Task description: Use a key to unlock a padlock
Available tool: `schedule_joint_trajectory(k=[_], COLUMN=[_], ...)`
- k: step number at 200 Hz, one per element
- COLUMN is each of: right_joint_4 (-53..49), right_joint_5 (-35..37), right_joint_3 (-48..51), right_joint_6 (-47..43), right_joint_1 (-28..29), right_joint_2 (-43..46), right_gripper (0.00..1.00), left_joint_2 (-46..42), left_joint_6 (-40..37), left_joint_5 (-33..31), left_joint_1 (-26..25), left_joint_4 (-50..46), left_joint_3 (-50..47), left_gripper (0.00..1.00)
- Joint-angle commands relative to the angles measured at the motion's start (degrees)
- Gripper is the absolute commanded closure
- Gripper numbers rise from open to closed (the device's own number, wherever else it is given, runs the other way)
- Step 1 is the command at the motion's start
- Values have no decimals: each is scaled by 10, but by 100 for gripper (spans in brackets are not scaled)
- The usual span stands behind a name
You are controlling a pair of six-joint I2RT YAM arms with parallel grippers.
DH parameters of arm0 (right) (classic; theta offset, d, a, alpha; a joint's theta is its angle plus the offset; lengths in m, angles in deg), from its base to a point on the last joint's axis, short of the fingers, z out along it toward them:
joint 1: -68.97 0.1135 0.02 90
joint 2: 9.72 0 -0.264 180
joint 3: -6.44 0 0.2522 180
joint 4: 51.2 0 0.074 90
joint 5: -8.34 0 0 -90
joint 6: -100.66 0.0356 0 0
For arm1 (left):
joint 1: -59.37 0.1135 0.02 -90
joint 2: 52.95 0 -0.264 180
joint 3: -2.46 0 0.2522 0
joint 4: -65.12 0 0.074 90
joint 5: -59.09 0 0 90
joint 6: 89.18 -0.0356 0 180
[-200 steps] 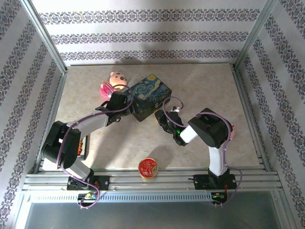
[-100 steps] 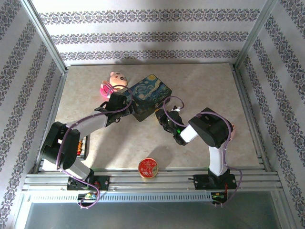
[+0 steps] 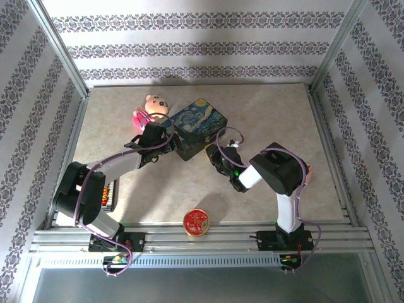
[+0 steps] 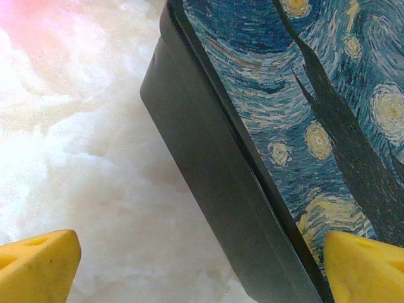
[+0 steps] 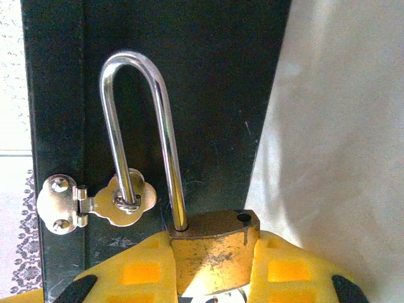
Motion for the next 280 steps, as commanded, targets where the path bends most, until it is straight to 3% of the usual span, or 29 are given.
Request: schedule_joint_trajectory(k=[1,109,176,207,280], right_joint_4=[-14,2,-80,-202,-728], right_joint_5=[33,45,57,53,-16], right_joint_3=[-3,-8,65,81,-13], right_joint_6=[7,29,-54,-113,-291], right_joint_1=[-16,-11,-23,-25,-64], right_joint_2=[1,-1,134,241,469], right_gripper=[100,100,100,100,100], left_joint_2=[-1,0,-13,-29,-73], left_joint_6=[1,6,13,16,35], left_joint_5=[-10,0,10,17,46], left_joint_1=[15,18,34,44,47], left_joint_4=[-51,-46,-41,-34,-24], left_joint_3=[-23,-23,-25,-20,-3], left_gripper=[3,4,9,11,1])
